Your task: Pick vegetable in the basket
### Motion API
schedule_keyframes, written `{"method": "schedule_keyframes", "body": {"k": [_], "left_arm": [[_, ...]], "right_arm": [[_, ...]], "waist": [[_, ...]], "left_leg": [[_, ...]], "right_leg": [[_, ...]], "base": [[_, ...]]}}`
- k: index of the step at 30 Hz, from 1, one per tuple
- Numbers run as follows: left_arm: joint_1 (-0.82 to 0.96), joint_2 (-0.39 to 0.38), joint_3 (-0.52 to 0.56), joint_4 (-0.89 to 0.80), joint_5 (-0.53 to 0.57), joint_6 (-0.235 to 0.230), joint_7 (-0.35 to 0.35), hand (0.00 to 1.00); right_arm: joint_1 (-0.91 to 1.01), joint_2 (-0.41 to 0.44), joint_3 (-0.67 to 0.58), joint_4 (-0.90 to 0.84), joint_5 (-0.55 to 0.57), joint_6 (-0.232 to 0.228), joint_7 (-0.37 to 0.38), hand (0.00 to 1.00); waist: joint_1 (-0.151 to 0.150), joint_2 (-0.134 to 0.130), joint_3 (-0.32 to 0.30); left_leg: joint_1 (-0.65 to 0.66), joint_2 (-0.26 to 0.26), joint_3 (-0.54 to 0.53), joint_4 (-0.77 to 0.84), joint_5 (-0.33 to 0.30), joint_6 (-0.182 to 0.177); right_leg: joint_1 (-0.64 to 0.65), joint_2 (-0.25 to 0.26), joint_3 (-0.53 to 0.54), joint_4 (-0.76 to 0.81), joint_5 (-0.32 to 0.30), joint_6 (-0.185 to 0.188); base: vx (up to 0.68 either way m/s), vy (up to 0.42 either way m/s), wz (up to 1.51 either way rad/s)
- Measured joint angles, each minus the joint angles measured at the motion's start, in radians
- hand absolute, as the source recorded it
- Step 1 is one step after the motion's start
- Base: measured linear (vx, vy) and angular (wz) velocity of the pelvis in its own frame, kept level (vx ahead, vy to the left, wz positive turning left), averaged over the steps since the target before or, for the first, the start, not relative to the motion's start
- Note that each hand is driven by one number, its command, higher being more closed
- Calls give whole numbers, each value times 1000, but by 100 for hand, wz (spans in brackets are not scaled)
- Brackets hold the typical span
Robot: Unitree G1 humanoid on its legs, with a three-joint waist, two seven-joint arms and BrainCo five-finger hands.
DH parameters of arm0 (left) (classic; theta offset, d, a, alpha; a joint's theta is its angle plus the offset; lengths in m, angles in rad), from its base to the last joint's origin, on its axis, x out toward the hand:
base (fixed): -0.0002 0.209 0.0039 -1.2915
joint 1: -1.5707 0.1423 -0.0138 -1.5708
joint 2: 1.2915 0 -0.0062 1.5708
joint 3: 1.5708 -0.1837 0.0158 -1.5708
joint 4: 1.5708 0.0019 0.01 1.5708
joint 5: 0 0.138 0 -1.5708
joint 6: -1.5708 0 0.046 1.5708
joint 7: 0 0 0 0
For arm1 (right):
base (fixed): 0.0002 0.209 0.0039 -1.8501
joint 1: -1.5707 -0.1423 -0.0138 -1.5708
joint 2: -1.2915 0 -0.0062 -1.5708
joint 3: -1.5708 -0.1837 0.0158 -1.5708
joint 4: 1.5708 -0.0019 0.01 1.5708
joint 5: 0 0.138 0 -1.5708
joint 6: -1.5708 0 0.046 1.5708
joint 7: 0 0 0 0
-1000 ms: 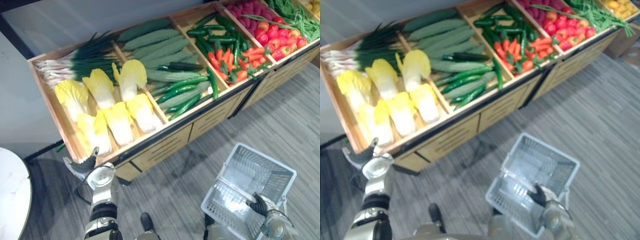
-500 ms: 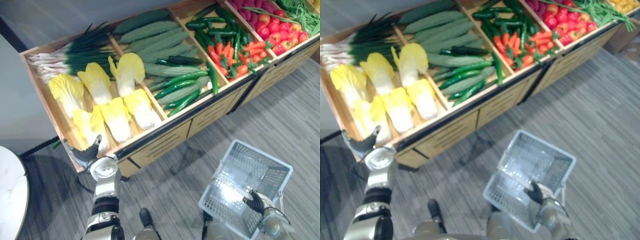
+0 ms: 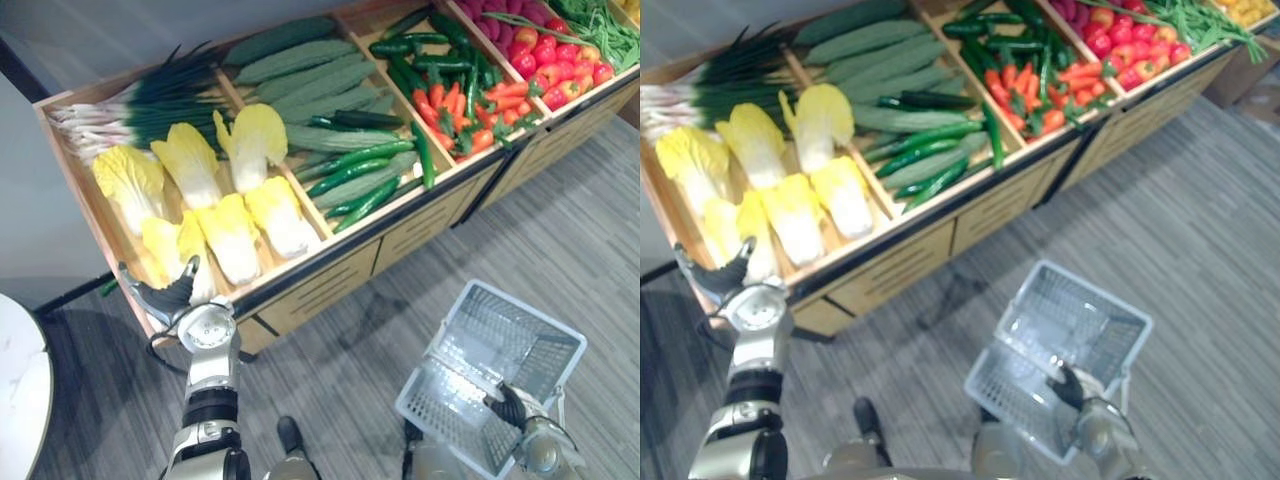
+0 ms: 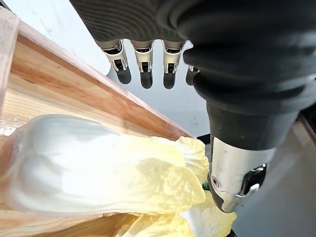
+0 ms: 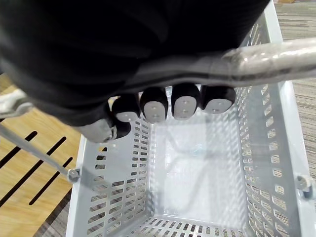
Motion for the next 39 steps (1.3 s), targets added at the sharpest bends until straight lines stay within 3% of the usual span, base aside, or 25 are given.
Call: {"method": "schedule_keyframes", "body": {"k": [28,34,39], "left_arm": [[-128,51,2,196,-25,14,4,0],[-160,109,5,247,-116,-13,13,0],[-181,132,6,299,-130,-33,14,0]], "right_arm": [[-57,0,42,6,39,-8,-16,100],[-76,0,51,9,41,-8,-21,100],[-80,0,65,12,43,-8,-29,100]], "waist": [[-19,-18,54],[-18,-30,61],[-18,-32,62]], "left_leg": [[-56,8,32,0,0,-2],[-78,8,48,0,2,-2],[-82,8,51,-4,3,-1]], "right_leg": [[-77,14,40,-11,24,-10],[-104,16,59,-27,49,-11],[-106,17,62,-37,56,-10]], "base": [[22,-3,-3],[4,-1,-8],[5,-1,-2]]}}
